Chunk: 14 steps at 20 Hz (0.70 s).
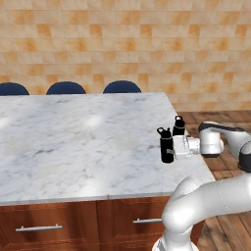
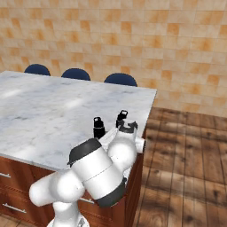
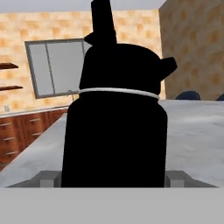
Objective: Pick the water bottle, water bottle, bottled drink from the counter and place them in the open cabinet.
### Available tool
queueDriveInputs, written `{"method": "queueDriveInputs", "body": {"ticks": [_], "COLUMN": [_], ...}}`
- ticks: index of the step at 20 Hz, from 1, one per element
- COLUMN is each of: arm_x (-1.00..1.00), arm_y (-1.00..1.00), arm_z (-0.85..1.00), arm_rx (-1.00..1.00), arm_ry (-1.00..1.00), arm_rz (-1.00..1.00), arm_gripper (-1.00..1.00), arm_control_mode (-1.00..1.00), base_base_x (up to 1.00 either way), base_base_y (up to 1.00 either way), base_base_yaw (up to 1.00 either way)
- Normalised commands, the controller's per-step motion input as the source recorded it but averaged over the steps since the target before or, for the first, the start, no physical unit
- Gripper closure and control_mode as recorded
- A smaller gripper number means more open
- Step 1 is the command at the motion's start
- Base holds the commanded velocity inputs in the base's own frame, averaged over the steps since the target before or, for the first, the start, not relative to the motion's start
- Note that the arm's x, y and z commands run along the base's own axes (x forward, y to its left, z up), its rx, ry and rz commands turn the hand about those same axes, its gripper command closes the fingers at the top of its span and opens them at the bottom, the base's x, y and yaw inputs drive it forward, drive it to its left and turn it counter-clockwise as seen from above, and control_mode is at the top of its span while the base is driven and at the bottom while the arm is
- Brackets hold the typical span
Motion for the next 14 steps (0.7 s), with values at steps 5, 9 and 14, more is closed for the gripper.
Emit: {"method": "queueDriveInputs", "body": {"ticks": [5,9,14], "arm_x": [-0.39,-0.46,-0.27], "arm_y": [-0.01,0.02,0.00], "arm_z": [0.00,0.15,0.55], "arm_rx": [0.08,0.11,0.02], "arm_ry": [-0.01,-0.06,0.00], "arm_rz": [0.01,0.01,0.00], "arm_gripper": [1.00,1.00,1.00], "arm_control_mode": [-1.00,-1.00,-1.00], "base_base_x": [0.00,0.00,0.00], "base_base_y": [0.00,0.00,0.00], "base_base_yaw": [0.00,0.00,0.00]}}
